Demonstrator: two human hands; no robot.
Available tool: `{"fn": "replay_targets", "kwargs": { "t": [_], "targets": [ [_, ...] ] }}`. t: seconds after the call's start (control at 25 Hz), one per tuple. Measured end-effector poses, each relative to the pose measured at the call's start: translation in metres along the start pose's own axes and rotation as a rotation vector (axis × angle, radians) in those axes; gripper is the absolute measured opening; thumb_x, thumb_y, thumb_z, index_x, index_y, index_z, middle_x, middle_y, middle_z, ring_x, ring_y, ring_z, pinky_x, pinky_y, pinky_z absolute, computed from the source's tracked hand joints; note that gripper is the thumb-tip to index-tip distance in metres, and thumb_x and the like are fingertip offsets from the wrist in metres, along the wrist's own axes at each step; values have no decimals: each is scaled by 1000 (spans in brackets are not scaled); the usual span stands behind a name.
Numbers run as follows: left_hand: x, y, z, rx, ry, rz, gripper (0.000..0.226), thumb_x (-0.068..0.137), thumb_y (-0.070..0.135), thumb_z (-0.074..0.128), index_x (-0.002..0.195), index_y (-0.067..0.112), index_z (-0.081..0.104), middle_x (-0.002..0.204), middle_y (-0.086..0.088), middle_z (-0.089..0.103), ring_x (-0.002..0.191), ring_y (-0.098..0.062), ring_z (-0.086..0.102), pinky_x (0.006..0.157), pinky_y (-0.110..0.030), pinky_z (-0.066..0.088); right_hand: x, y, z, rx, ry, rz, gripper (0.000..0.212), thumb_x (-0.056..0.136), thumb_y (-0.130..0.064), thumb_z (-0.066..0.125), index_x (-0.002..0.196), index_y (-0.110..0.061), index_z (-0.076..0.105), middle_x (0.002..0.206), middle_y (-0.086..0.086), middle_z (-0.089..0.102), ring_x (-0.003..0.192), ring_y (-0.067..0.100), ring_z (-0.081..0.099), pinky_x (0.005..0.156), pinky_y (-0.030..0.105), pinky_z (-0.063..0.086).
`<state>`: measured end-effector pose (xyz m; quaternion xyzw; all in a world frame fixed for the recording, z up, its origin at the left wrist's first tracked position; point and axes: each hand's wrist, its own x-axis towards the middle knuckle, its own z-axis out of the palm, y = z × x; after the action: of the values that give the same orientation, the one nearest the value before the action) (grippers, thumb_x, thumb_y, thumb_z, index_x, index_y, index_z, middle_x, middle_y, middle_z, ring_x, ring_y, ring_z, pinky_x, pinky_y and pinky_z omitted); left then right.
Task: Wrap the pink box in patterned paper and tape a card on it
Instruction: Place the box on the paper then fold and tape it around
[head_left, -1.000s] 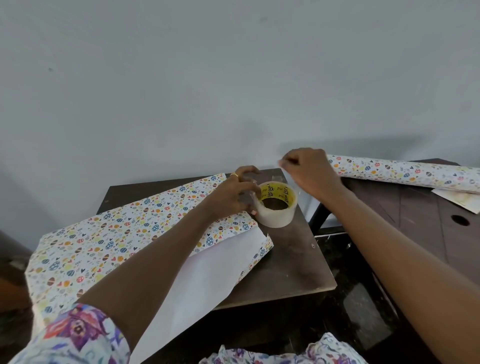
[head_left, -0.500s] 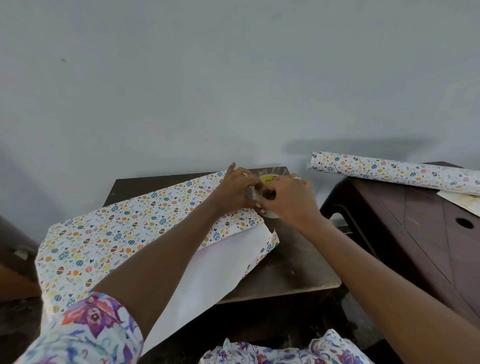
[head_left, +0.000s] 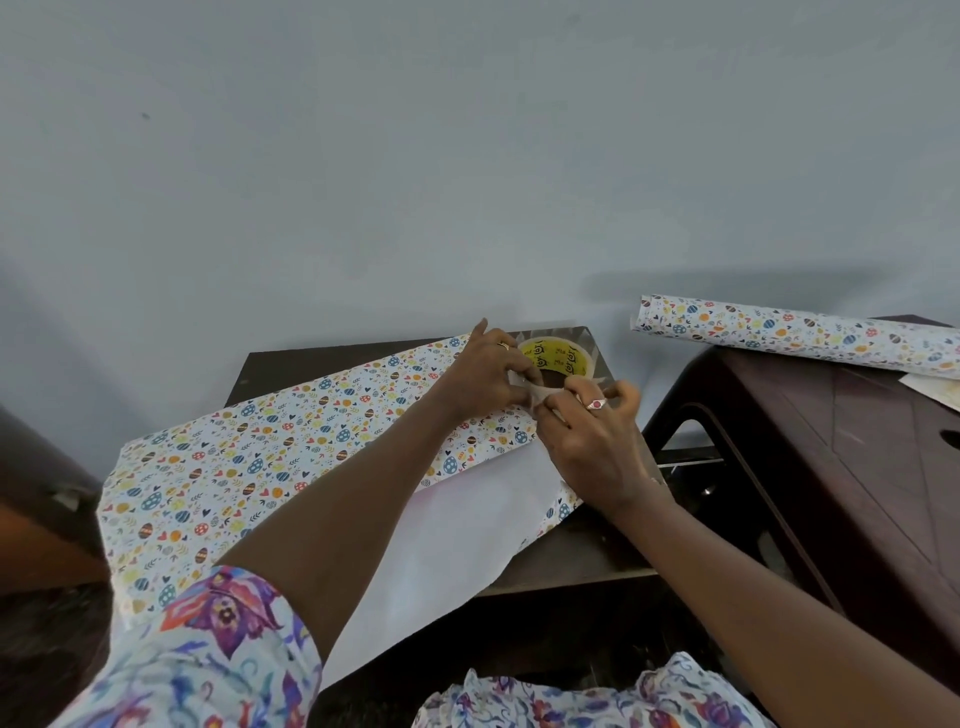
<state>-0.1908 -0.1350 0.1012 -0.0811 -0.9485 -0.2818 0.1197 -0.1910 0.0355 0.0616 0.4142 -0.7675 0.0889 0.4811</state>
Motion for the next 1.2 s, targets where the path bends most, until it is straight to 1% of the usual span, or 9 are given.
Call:
{"fn": "replay_targets", "kwargs": {
  "t": [0.2, 0.48, 0.72, 0.8, 0.88, 0.96, 1.04, 1.12, 1.2],
  "targets": [
    [-3, -2, -1, -58, -86, -12, 28, 74, 13, 76, 102, 11, 73, 108, -8, 55, 113, -15, 38, 88, -28, 39, -8, 4, 1, 19, 31, 2, 7, 75, -15, 76, 81, -13, 72, 78, 0, 67, 92, 20, 51, 73, 39, 32],
    [-5, -1, 3, -28, -87, 27, 27, 77, 26, 75, 98, 10, 73, 111, -11, 51, 107, -9, 35, 80, -23, 37, -12, 5, -3, 49, -17, 2, 5, 80, -16, 70, 82, -12, 73, 79, 0, 69, 86, 21, 60, 71, 37, 34],
    [0, -3, 3, -17, -43, -31, 31, 79, 27, 72, 106, 10, 71, 120, -13, 51, 123, -22, 39, 87, -22, 35, -20, -3, -34, 167, 18, -176, 8, 78, -12, 72, 70, -12, 70, 71, -1, 64, 75, 18, 61, 70, 34, 34],
    [-1, -2, 3, -14, -65, 27, 37, 78, 28, 73, 112, 13, 69, 124, -13, 56, 121, -22, 43, 92, -25, 38, -11, -1, -47, 239, 120, -101, 6, 80, -14, 72, 84, -10, 73, 84, 4, 67, 80, 20, 60, 72, 34, 38],
    [-4, -1, 2, -42, -18, 154, 47, 78, 34, 68, 119, 11, 64, 126, -9, 57, 114, -16, 51, 95, -22, 39, 6, -4, -51, 341, 210, 95, 26, 84, -14, 69, 109, -9, 65, 105, 11, 59, 85, 26, 61, 73, 35, 47],
    [-10, 0, -3, -118, 181, 191, 49, 83, 39, 56, 120, 7, 63, 126, -9, 54, 107, -9, 53, 90, -14, 41, 27, -18, -51, 481, 245, 379, 35, 90, -13, 60, 124, -10, 57, 112, 13, 53, 89, 27, 63, 76, 31, 54],
    [-17, -1, -9, -243, 531, 80, 37, 90, 32, 48, 113, 9, 66, 120, -7, 55, 105, -4, 53, 88, -12, 42, 48, -37, -53, 637, 122, 581, 42, 91, -11, 54, 133, -14, 52, 104, 14, 61, 85, 24, 64, 76, 33, 54],
    [-24, -2, -24, -454, 847, -223, 30, 96, 25, 43, 106, 14, 69, 115, -1, 61, 101, 3, 53, 89, -16, 43, 67, -52, -52, 841, -213, 633, 63, 93, -8, 52, 144, -31, 25, 106, 12, 66, 91, 21, 64, 84, 36, 53],
    [-37, -15, -46, -459, 840, -608, 33, 99, 28, 41, 106, 12, 69, 116, -5, 65, 103, -7, 56, 92, -26, 42, 77, -67, -47, 972, -539, 555, 80, 95, -6, 49, 137, -53, 0, 123, 8, 63, 104, 15, 63, 92, 33, 50]
  ]
}}
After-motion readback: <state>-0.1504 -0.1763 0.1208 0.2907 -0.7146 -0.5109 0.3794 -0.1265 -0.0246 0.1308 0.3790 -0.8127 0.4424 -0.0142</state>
